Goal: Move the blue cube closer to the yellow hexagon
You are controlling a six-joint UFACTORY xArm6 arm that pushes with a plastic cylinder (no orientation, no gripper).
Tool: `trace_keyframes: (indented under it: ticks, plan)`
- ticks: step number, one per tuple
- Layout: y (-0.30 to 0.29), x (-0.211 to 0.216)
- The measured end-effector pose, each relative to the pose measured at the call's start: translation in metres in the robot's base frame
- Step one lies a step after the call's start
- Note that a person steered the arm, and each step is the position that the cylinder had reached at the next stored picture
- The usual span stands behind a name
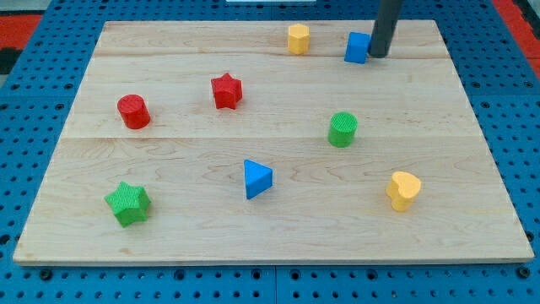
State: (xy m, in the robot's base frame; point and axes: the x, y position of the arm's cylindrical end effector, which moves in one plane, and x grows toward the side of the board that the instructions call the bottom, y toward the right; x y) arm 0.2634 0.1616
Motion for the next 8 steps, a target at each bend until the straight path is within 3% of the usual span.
trace_keyframes:
  ticks: [2,4,8]
  plan:
    - [-0.035,-0.020]
    - [-0.031,0.020]
    - [-0.060,0.007]
